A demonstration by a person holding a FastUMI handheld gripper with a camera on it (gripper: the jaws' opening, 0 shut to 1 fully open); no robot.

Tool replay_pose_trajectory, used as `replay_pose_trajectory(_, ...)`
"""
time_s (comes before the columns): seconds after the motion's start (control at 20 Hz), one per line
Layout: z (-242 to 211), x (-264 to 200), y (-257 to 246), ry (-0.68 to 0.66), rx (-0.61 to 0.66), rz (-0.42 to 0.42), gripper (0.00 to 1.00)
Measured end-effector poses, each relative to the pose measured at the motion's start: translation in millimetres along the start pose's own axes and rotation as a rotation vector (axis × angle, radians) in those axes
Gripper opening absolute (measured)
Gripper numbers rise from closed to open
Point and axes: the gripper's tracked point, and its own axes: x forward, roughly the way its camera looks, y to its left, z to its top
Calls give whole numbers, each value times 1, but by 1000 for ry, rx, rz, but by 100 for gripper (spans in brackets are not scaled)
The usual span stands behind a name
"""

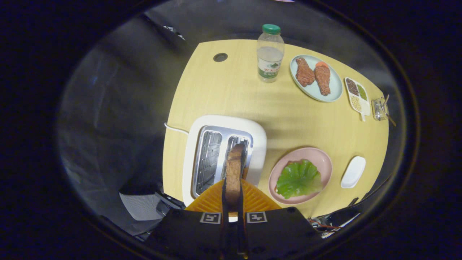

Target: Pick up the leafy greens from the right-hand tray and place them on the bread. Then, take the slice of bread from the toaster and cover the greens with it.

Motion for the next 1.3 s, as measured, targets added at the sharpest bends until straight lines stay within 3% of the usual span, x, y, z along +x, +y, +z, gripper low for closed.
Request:
replay_pose_trajectory(0.35, -12, -56, -12, -62, 42, 110, 12)
replay_pose_trajectory(0.6, -23, -105, -51, -145, 112, 167, 12)
replay_pose_trajectory(0.9, -54, -123, -137, -161, 272, 164, 12)
replay_pose_trajectory(1.3, -93, -98, -279, -108, 436, 134, 11)
